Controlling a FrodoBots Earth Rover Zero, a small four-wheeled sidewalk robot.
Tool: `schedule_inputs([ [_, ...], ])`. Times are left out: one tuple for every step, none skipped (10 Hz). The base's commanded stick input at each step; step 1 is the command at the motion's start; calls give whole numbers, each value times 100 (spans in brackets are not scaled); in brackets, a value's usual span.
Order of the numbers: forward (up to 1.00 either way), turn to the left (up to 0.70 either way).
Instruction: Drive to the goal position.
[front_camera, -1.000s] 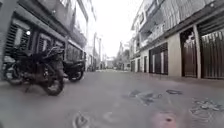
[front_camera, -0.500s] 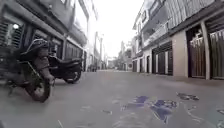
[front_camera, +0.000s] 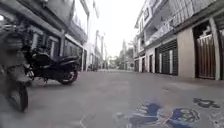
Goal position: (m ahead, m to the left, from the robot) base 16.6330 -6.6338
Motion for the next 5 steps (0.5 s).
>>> schedule_inputs([
  [100, 6],
  [100, 6],
  [100, 3],
  [100, -3],
  [100, 0],
])
